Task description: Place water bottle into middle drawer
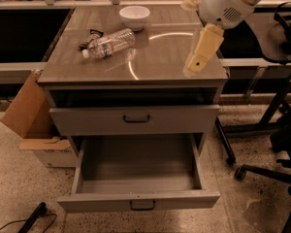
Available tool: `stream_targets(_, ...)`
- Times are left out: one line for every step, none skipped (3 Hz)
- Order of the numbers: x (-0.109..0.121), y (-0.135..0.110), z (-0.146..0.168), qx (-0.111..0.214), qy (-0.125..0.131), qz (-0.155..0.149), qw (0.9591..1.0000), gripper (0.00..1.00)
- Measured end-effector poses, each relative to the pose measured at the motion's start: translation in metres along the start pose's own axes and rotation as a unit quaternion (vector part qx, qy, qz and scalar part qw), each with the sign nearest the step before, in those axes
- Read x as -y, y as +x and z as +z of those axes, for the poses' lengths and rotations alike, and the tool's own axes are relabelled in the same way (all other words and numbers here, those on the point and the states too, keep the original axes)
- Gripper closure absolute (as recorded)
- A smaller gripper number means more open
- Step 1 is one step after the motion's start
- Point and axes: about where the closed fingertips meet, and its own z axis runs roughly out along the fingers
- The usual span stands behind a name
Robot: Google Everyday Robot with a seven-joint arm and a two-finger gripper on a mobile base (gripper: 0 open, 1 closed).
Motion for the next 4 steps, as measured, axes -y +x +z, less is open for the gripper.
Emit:
stream_targets(0.021, -0.003, 0.016, 0.007, 0.0, 0.002, 1.0, 0.0)
stream_targets(0.055, -0.011, 0.043, 0.019, -0.006, 0.002, 0.9998, 0.0)
stream_targets(0.085, -0.03, 0.082, 0.022, -0.013, -0.004, 0.9997, 0.0)
stream_targets(0.099, -0.05, 0.108, 0.039, -0.002, 0.004, 0.9992, 0.0)
